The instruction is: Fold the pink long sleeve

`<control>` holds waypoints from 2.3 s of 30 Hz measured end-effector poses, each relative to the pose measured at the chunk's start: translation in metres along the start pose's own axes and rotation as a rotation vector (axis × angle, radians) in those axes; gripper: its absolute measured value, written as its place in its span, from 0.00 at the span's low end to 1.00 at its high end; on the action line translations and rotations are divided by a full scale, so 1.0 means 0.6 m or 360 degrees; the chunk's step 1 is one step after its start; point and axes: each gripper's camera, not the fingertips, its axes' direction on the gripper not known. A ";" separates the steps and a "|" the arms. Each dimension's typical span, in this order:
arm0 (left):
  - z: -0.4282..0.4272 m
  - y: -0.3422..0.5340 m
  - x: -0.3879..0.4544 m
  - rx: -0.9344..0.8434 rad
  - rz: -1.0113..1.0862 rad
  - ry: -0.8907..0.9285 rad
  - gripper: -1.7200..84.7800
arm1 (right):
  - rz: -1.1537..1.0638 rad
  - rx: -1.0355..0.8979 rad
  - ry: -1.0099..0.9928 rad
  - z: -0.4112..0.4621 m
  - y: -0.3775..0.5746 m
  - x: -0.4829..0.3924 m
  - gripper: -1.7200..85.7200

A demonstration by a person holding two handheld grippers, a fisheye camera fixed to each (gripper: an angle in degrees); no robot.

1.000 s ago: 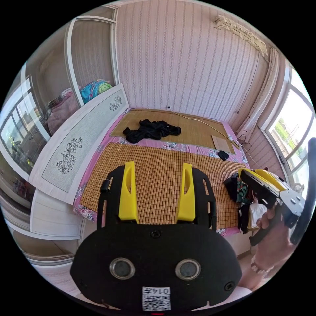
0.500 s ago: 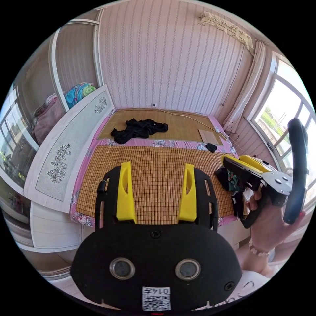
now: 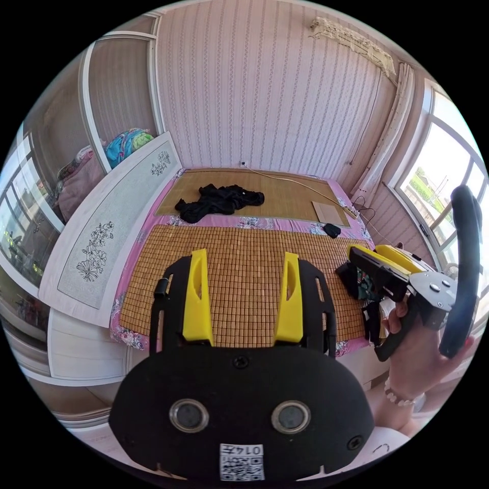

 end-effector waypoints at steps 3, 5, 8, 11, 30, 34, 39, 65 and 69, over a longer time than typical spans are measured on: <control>-0.001 -0.001 0.000 0.0016 -0.0011 -0.0031 0.25 | -0.0002 0.0001 0.0003 0.004 -0.004 0.000 0.17; 0.000 -0.002 -0.001 0.0011 -0.0012 -0.0034 0.25 | -0.0009 -0.0003 -0.0006 0.006 -0.007 0.000 0.17; 0.001 -0.003 -0.005 0.0003 -0.0025 -0.0049 0.25 | -0.0018 -0.0012 -0.0003 0.011 -0.010 -0.001 0.17; 0.002 -0.004 -0.007 -0.0004 -0.0032 -0.0067 0.26 | -0.0030 -0.0011 -0.0010 0.015 -0.012 -0.002 0.17; 0.011 0.002 -0.006 0.0005 -0.0037 -0.0127 0.25 | -0.0076 0.0018 -0.0047 0.031 -0.024 0.004 0.18; 0.012 0.006 -0.005 0.0016 -0.0039 -0.0134 0.25 | -0.0078 0.0019 -0.0054 0.035 -0.028 0.007 0.18; 0.017 0.008 -0.011 0.0005 -0.0063 -0.0126 0.25 | -0.0084 0.0014 -0.0053 0.043 -0.029 0.008 0.18; 0.035 0.030 -0.008 0.0091 -0.0055 -0.0157 0.23 | -0.0017 0.0068 -0.0074 0.074 -0.025 0.031 0.18; 0.037 0.034 -0.003 0.0074 -0.0065 -0.0166 0.23 | -0.0061 0.0077 -0.0216 0.077 -0.024 0.041 0.18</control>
